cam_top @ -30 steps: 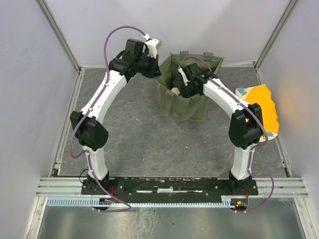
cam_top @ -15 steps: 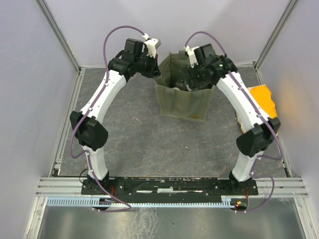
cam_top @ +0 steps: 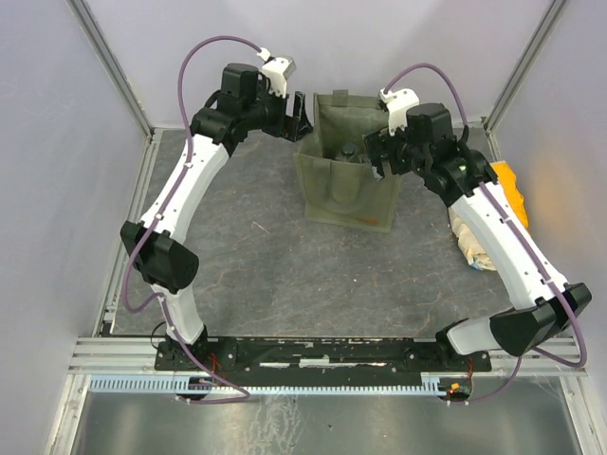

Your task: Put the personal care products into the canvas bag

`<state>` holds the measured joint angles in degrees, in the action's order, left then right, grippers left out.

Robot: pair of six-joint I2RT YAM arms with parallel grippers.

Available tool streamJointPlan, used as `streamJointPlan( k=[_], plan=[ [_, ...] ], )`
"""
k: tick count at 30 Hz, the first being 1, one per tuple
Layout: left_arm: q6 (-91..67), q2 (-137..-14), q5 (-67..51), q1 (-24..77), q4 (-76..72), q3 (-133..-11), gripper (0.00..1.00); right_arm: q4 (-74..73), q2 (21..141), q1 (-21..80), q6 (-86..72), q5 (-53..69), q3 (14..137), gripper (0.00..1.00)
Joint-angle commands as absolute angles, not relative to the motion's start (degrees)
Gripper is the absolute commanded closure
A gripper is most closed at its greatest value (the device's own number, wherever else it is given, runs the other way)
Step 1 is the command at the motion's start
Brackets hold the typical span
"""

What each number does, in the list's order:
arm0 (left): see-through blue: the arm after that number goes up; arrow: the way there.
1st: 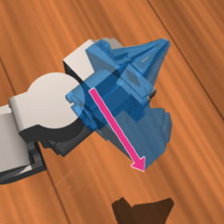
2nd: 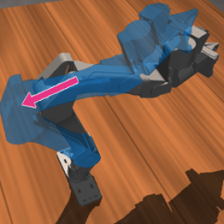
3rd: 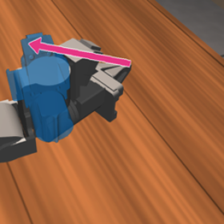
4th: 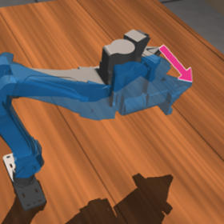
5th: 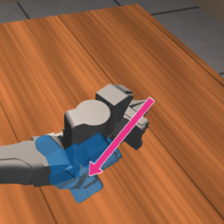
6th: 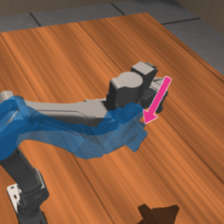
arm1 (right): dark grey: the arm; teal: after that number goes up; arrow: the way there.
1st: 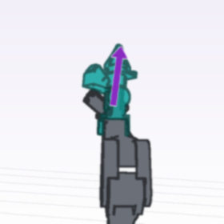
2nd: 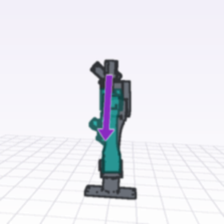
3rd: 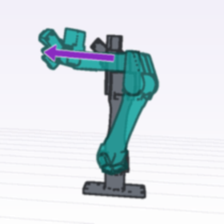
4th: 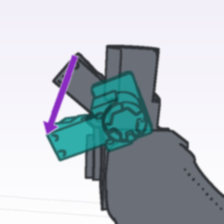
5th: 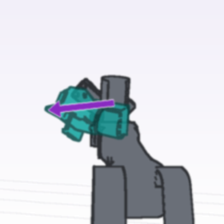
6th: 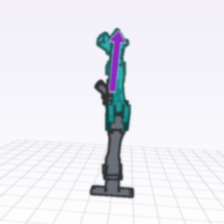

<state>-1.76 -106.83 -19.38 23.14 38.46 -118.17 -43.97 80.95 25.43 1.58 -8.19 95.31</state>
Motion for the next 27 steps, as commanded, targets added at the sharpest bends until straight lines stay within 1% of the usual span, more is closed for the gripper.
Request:
streamJointPlan(
  k=[1, 5, 14, 19, 27],
  plan=[
    [-4.17, -102.15, -17.83, 22.96, 33.46, -118.92, 0.12, -35.29, 78.05, 25.3, 1.74, -12.67, 90.99, 0.0],
    [-4.58, -99.0, -13.6, 22.59, 33.24, -116.03, 0.1, -34.32, 75.53, 25.26, 1.04, -15.54, 88.59, 0.0],
    [-5.66, -86.82, 1.41, 19.98, 32.91, -101.3, 0.04, -34.9, 69.37, 25.31, -0.92, -24.72, 84.29, 0.0],
    [-5.89, -81.26, 8.34, 19.86, 33.36, -94.5, 0.04, -35.51, 68.09, 25.26, -1.46, -27.81, 83.87, 0.0],
    [-8.5, -78.83, 13.9, 19.86, 37.2, -91.05, 0.04, -37.7, 68.21, 25.25, -2.51, -28.29, 84.81, 0.0]
  ],
)
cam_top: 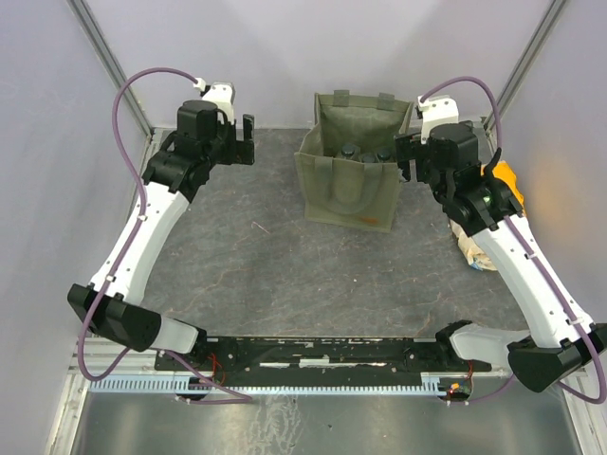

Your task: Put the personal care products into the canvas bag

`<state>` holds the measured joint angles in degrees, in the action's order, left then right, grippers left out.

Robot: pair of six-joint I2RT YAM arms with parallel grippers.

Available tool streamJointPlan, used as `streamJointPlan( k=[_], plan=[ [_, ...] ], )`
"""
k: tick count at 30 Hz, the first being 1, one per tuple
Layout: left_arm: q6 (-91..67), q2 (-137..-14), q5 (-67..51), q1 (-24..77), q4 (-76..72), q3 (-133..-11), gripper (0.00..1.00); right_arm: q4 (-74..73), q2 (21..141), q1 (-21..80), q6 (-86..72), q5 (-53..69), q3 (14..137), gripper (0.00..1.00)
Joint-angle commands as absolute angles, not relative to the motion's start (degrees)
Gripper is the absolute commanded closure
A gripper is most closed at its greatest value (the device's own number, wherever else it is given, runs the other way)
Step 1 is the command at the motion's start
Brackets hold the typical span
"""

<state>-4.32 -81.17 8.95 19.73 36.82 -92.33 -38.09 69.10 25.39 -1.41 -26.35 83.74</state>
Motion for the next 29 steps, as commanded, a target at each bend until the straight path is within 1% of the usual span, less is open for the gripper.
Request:
streamJointPlan(
  k=[1, 12, 29],
  plan=[
    [-8.85, -78.22, 14.67, 19.86, 37.06, -90.57, 0.04, -37.95, 68.08, 25.3, -2.37, -28.28, 85.1, 0.0],
    [-10.55, -74.38, 18.82, 19.86, 36.55, -88.29, 0.03, -40.05, 66.94, 25.26, -2.86, -29.12, 86.79, 0.0],
    [-10.11, -73.0, 18.72, 19.86, 34.56, -86.63, 0.01, -42.63, 66.6, 25.28, -3.36, -29.79, 87.0, 0.0]
  ],
)
